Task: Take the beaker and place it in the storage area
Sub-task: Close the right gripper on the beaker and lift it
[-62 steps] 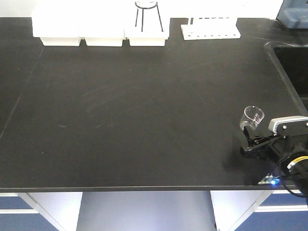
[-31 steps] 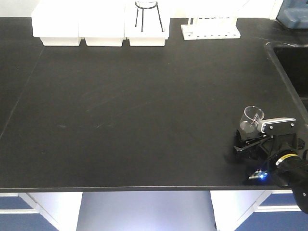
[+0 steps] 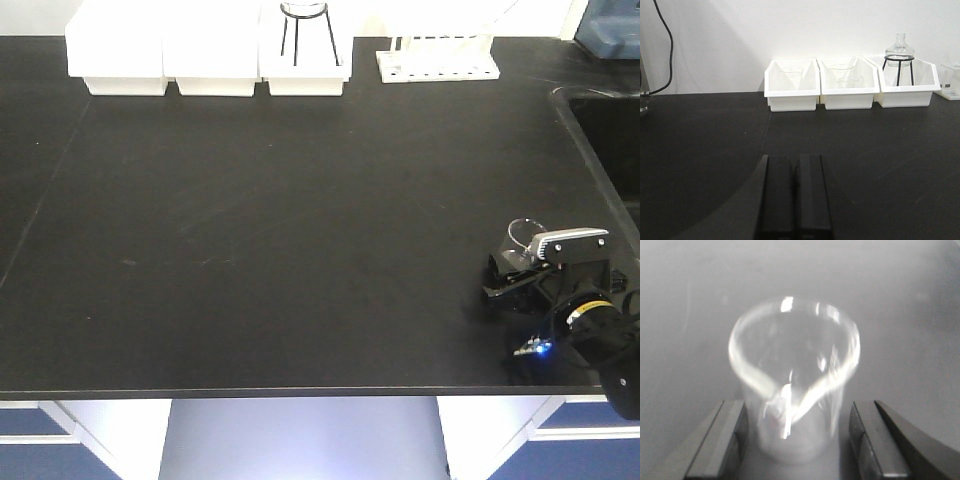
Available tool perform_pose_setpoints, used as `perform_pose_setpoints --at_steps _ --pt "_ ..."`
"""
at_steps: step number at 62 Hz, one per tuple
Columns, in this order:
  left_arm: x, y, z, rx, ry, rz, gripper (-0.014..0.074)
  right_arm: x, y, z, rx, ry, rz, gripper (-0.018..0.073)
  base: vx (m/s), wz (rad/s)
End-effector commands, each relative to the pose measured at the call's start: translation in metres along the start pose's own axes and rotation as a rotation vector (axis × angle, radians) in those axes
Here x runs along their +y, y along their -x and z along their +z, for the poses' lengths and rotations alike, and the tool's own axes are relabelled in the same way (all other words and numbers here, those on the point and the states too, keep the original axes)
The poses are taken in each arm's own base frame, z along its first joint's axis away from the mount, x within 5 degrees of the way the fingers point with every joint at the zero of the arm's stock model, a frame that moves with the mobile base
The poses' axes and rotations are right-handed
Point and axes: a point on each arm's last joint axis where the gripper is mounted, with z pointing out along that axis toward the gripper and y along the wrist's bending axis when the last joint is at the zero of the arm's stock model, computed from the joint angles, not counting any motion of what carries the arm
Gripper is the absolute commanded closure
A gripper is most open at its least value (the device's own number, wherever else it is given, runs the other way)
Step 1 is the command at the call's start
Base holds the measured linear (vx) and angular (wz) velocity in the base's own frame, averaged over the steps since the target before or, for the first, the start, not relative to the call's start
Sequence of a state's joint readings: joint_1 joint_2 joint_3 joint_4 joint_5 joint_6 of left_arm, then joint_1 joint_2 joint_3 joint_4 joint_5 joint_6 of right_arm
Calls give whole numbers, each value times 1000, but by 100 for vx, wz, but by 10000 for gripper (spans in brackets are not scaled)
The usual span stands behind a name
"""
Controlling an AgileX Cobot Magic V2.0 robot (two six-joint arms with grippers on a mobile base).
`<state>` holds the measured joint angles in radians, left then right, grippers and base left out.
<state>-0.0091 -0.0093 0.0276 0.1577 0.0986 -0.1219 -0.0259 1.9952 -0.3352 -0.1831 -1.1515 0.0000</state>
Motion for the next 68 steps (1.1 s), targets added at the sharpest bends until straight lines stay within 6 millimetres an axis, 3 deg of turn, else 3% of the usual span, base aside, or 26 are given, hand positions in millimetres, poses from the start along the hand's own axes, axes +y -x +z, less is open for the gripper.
perform_pose_setpoints --at_steps 1,18,33,53,61,68 --pt "-1 15 -3 -113 -9 -11 603 -2 29 -2 -239 -4 -9 53 0 0" --pt "-1 15 -3 -113 -9 -11 603 -3 30 -1 -245 -12 -19 60 0 0" --pt "-1 15 -3 -113 -9 -11 603 -7 44 13 -288 -16 -27 67 0 0" --pt "-1 15 -3 -113 -9 -11 603 -7 41 14 -245 -17 -30 85 0 0" --pt "-1 15 -3 -113 -9 -11 603 -7 40 14 -237 -18 -34 151 0 0" --pt "-1 15 -3 -113 -9 -11 603 -7 40 14 -243 -20 -33 263 0 0"
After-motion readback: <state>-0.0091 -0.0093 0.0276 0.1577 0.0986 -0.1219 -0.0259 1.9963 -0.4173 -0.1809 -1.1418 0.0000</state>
